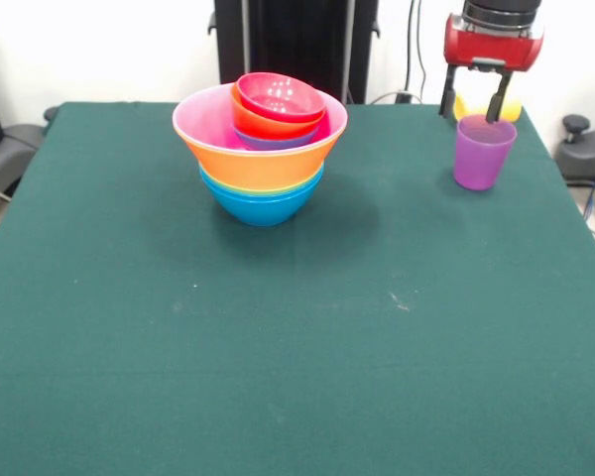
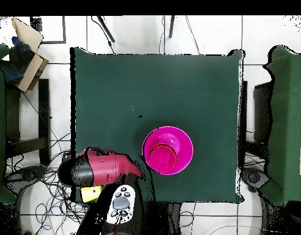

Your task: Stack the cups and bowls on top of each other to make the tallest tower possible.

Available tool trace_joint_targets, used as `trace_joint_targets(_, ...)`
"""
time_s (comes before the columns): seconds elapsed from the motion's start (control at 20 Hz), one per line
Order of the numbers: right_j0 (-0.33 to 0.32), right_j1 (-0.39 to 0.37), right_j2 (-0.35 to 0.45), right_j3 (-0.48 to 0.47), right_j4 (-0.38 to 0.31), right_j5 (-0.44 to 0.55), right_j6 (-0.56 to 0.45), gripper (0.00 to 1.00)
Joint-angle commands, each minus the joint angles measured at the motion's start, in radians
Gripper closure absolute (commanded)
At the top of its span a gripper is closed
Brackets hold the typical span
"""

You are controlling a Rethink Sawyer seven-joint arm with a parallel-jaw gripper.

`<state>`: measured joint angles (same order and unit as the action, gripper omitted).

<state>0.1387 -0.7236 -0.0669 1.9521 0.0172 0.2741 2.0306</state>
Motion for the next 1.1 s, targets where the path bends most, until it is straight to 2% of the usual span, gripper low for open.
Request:
trace_joint_targets(0.05, 0.017, 0.078, 0.021, -0.029, 0.034, -0.087, 0.186, 0.0)
trace_joint_targets(0.4, -0.002, 0.082, 0.022, -0.034, 0.033, -0.087, 0.164, 0.0)
trace_joint_targets(1.1, 0.021, 0.134, 0.006, -0.05, 0.045, -0.138, 0.177, 0.0)
